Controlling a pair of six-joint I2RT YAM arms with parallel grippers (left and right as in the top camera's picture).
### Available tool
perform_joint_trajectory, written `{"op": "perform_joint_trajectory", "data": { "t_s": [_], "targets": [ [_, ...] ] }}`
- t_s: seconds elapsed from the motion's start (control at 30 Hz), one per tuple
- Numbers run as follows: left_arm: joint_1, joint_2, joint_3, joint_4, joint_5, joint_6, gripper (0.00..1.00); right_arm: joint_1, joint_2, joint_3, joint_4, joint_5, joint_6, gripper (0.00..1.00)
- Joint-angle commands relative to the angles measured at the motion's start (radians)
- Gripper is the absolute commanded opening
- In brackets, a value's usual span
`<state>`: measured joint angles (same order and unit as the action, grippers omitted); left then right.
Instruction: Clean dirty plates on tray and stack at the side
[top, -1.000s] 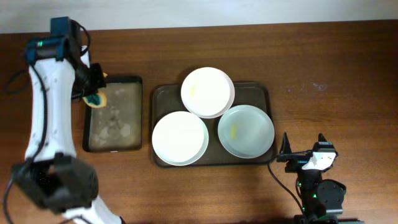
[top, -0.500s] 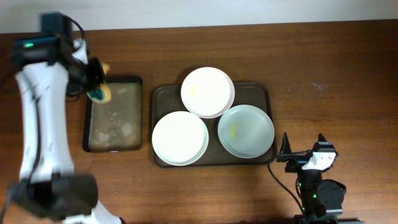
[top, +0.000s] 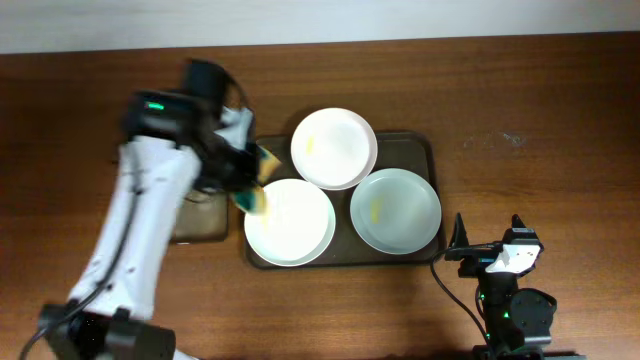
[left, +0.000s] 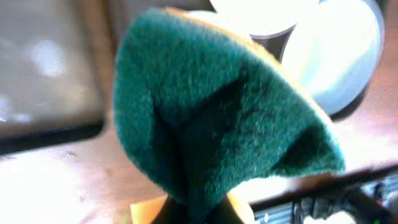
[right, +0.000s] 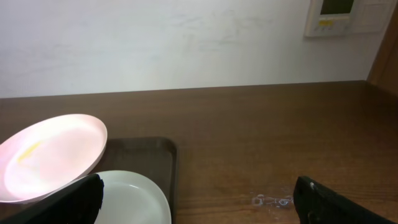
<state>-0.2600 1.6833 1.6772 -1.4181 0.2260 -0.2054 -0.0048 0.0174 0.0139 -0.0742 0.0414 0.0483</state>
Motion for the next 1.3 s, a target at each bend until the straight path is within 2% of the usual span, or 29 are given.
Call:
{"op": "perform_joint_trajectory", "data": {
  "t_s": [0.0,0.13,0.23,0.5,0.6,0.73,0.83,0.9,0.97,1.0,1.03,1.07,1.13,1.2,1.27],
  "targets": [
    [-0.083,0.004,-0.256,0.200,0.013,-0.146,0.00,0.004,-0.005,-0.008,-0.004,0.012,0.002,0.99],
    [-0.105,0.004,-0.470,0.424,0.010,-0.259,0.00,0.004,-0.005,-0.008,-0.004,0.012,0.002,0.98],
    [-0.105,0.004,-0.570,0.570,0.014,-0.280,0.00,0.004,-0.005,-0.008,-0.004,0.012,0.002,0.98],
    [-0.105,0.004,-0.611,0.622,0.014,-0.280,0.00,0.004,-0.005,-0.008,0.004,0.011,0.002,0.98],
    [-0.105,0.004,-0.611,0.635,0.014,-0.280,0.00,0.005,-0.005,-0.008,0.057,-0.238,0.244,0.98],
    [-0.105,0.004,-0.611,0.649,0.013,-0.280,0.00,0.005,-0.005,-0.008,0.057,-0.500,0.427,0.98],
    [-0.105,0.004,-0.611,0.648,0.013,-0.280,0.00,0.005,-0.005,-0.008,0.193,-0.596,0.588,0.98],
    [-0.105,0.004,-0.611,0.648,0.013,-0.280,0.00,0.005,-0.005,-0.007,0.374,-0.634,0.643,0.98],
    [-0.105,0.004,-0.611,0.648,0.014,-0.280,0.00,0.004,-0.005,0.038,0.543,-0.569,0.669,0.98],
    [-0.105,0.004,-0.611,0.648,0.014,-0.280,0.00,0.004,-0.005,0.080,0.530,-0.529,0.666,0.98],
    [-0.105,0.004,-0.611,0.648,0.014,-0.280,0.00,0.003,-0.002,0.138,0.472,-0.481,0.656,0.98],
    [-0.105,0.004,-0.611,0.648,0.014,-0.280,0.00,0.004,0.022,0.288,0.272,-0.409,0.578,0.98],
    [-0.105,0.004,-0.611,0.647,0.014,-0.280,0.00,0.004,0.104,0.496,-0.017,-0.347,0.416,0.98],
    [-0.105,0.004,-0.611,0.644,0.014,-0.280,0.00,0.004,0.266,0.745,-0.349,-0.279,0.244,0.98],
    [-0.105,0.004,-0.611,0.647,0.014,-0.280,0.00,0.004,0.446,0.961,-0.592,-0.283,0.164,0.98]
  ]
}}
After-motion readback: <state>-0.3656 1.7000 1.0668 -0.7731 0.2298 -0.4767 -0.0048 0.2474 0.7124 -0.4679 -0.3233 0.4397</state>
